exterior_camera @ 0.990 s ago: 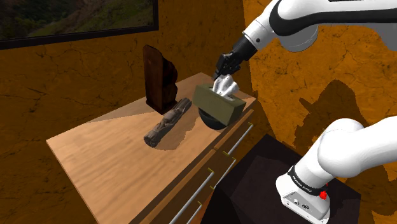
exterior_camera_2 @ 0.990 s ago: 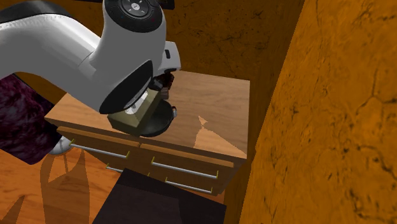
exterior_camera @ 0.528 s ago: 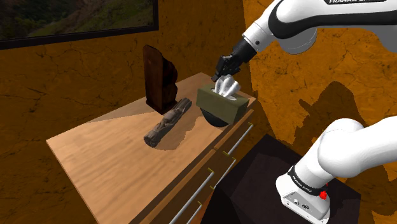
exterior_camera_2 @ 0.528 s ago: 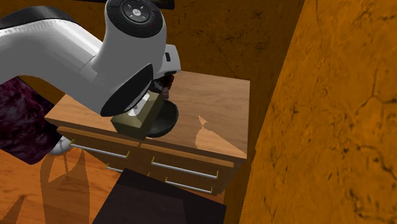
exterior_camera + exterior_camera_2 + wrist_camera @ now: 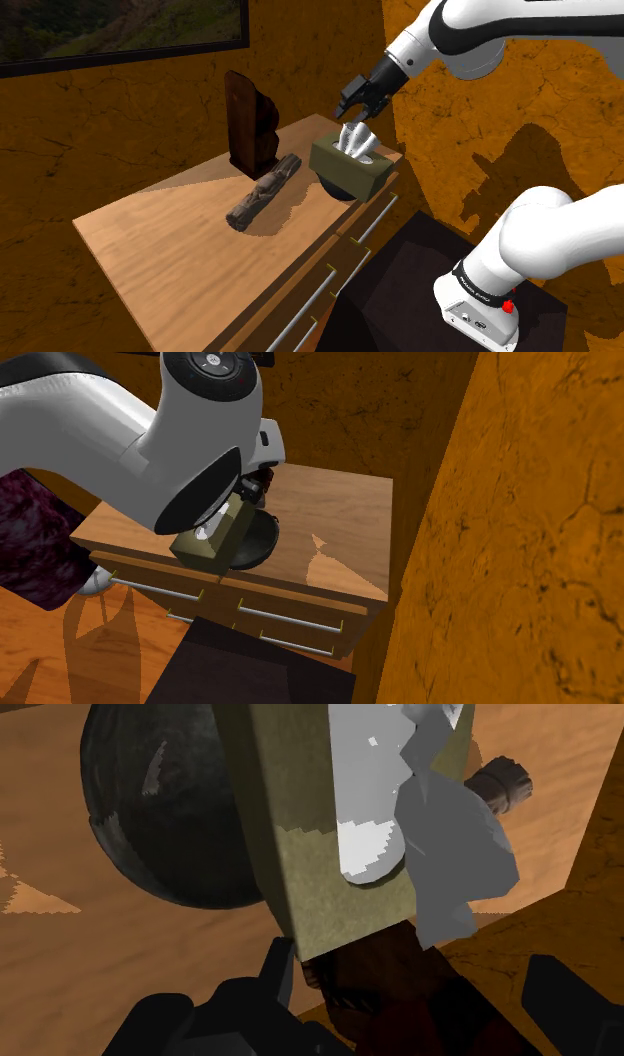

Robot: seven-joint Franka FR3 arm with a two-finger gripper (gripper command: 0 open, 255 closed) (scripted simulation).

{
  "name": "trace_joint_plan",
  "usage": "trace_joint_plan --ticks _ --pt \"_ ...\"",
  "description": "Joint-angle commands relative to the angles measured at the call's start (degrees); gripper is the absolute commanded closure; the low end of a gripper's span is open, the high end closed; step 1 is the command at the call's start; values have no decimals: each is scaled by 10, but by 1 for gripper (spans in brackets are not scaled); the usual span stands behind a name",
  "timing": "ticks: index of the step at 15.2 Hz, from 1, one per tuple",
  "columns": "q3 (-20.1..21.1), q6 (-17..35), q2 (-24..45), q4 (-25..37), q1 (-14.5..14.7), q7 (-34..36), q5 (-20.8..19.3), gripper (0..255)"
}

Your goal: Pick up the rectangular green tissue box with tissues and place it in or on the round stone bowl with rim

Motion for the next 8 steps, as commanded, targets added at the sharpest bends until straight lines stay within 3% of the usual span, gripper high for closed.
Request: trace_joint_plan --ticks 1,8 --pt "-14 -36 -17 14 -8 3 -13 0" --pt "-19 -52 -24 22 -11 5 -19 0"
